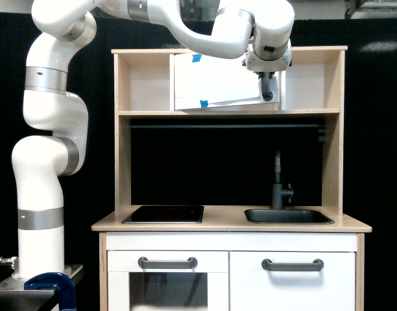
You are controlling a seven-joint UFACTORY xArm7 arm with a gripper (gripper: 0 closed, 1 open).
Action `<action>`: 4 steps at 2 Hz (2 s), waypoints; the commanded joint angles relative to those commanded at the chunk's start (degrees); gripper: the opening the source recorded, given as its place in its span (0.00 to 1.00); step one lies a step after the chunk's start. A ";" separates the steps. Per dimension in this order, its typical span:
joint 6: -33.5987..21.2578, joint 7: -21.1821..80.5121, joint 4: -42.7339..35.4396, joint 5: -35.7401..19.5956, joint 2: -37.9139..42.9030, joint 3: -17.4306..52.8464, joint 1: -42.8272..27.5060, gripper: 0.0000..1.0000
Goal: Open the oven door
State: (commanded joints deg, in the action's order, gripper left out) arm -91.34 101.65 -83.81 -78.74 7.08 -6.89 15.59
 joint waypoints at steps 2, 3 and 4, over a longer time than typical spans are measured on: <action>0.34 -0.17 -1.26 0.07 1.16 -0.15 -0.21 1.00; -0.33 0.48 -0.16 0.16 0.57 0.17 0.26 1.00; -5.02 3.95 2.66 1.46 0.20 2.56 3.29 1.00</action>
State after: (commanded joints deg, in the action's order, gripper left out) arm -96.35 105.60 -81.15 -77.29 7.28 -4.33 18.88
